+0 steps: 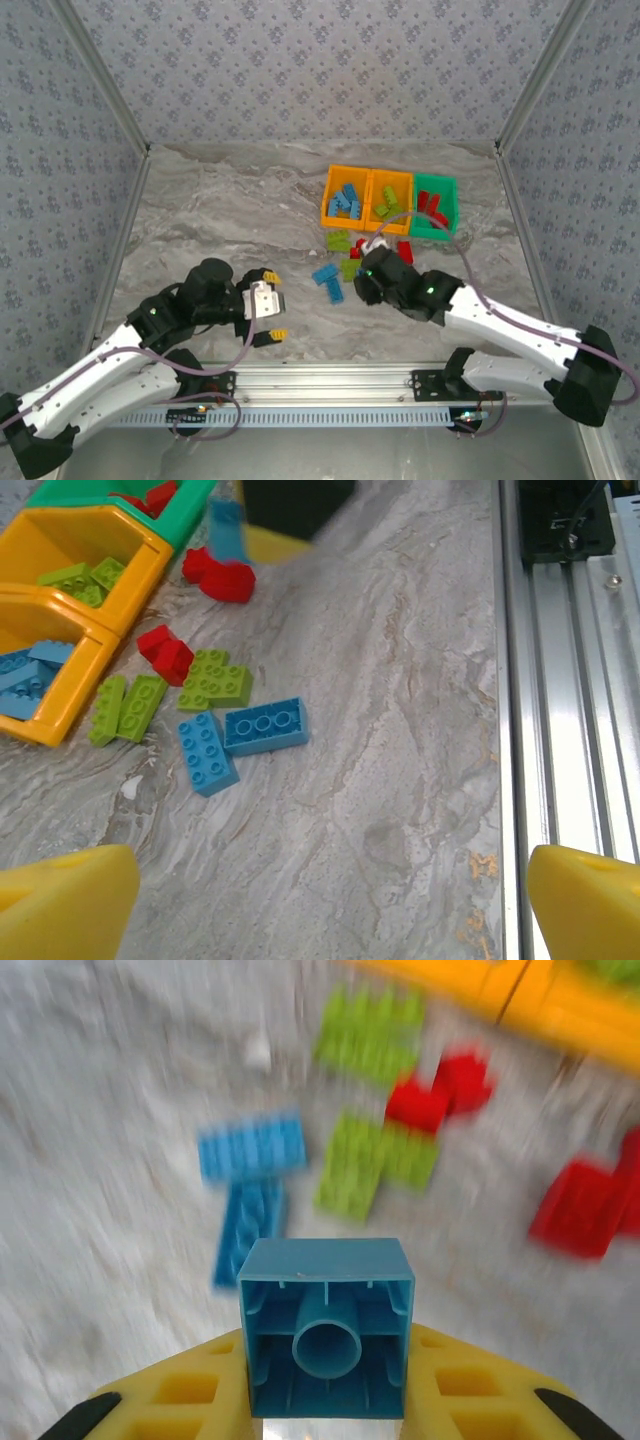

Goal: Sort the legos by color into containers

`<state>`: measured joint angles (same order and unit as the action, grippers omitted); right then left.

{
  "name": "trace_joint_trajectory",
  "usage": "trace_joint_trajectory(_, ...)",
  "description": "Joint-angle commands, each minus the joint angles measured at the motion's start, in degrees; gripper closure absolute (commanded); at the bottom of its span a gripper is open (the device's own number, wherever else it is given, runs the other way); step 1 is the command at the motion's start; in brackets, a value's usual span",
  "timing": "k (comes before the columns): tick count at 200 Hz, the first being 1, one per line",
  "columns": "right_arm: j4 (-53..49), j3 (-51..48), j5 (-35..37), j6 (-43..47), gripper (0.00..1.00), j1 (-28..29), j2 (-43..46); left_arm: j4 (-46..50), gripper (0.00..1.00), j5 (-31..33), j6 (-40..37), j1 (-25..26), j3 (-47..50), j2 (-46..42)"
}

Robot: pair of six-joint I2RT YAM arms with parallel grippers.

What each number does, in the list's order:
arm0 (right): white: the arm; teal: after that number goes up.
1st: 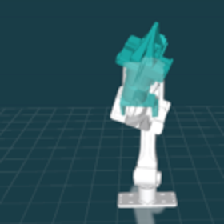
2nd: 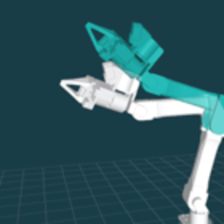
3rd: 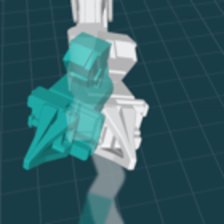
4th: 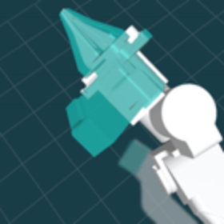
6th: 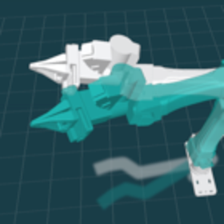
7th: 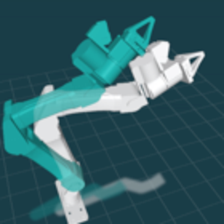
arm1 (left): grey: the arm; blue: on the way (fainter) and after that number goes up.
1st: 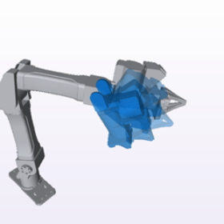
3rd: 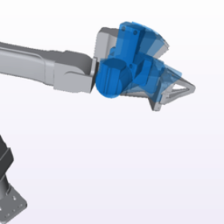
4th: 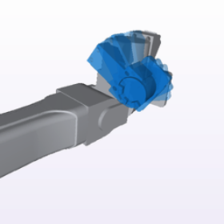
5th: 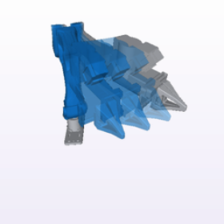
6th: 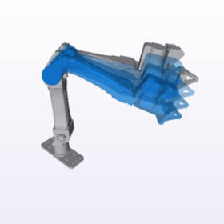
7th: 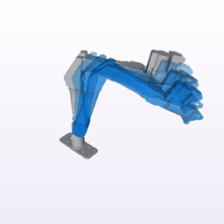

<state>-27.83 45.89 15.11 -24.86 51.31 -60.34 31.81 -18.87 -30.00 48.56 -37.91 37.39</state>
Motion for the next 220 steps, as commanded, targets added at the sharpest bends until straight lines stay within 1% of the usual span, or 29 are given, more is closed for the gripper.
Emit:
trace_joint_trajectory(1, 10.87, 3.03, 4.82, 4.18, 0.76, -4.75, -2.54, -3.93, 0.01, -1.12, 0.22, -1.08, 0.51, -1.58)
trace_joint_trajectory(19, 15.01, 8.35, 2.04, 6.09, 0.76, -9.94, -9.94, -5.13, 0.01, 0.46, 0.86, -1.10, 1.23, -2.42)
trace_joint_trajectory(30, 15.69, 12.82, 1.09, 7.88, 0.76, -12.75, -16.56, -5.57, 0.01, 1.44, 1.33, -1.12, 1.51, -2.75)
trace_joint_trajectory(49, 14.22, 21.47, 1.82, 10.91, 0.76, -16.61, -28.10, -5.79, 0.01, 2.69, 1.77, -1.14, 1.79, -3.02)
trace_joint_trajectory(53, 13.76, 24.76, 1.85, 11.51, 0.76, -17.42, -30.50, -5.66, 0.01, 2.77, 1.73, -1.11, 1.79, -3.06)
trace_joint_trajectory(68, 12.86, 30.83, 3.20, 13.45, 0.75, -19.71, -38.28, -5.37, 0.01, 3.22, 2.13, -1.02, 1.77, -3.28)
trace_joint_trajectory(88, 12.82, 36.84, 3.75, 15.60, 0.73, -21.82, -45.70, -5.68, 0.01, 3.48, 2.23, -1.01, 2.20, -4.11)
trace_joint_trajectory(105, 11.57, 41.28, 3.64, 16.25, 0.67, -23.24, -50.05, -6.02, 0.01, 3.67, 2.24, -0.94, 2.57, -4.51)
trace_joint_trajectory(118, 8.66, 44.72, 3.31, 16.22, 0.62, -24.28, -52.82, -6.13, 0.01, 3.83, 2.25, -0.96, 2.59, -4.43)
trace_joint_trajectory(131, 6.13, 47.70, 3.34, 16.50, 0.55, -24.72, -54.07, -6.15, 0.01, 3.76, 2.35, -0.92, 2.58, -4.25)
trace_joint_trajectory(147, 4.65, 48.81, 3.26, 17.38, 0.50, -24.64, -53.44, -6.32, 0.01, 3.69, 2.41, -0.98, 2.71, -4.08)
trace_joint_trajectory(177, 3.91, 45.77, 2.21, 15.80, 0.48, -24.13, -48.32, -6.59, 0.01, 4.00, 2.69, -0.93, 2.68, -3.73)
trace_joint_trajectory(199, 3.14, 40.47, -0.41, 12.94, 0.47, -22.73, -40.55, -6.61, 0.01, 4.13, 3.02, -0.94, 2.80, -3.64)
trace_joint_trajectory(212, 3.18, 35.15, -2.28, 11.70, 0.46, -20.88, -34.53, -6.46, 0.01, 4.16, 3.10, -0.94, 2.69, -3.63)
trace_joint_trajectory(220, 3.73, 30.87, -3.78, 11.18, 0.44, -19.33, -30.13, -6.46, 0.01, 4.22, 3.03, -0.98, 2.59, -3.55)
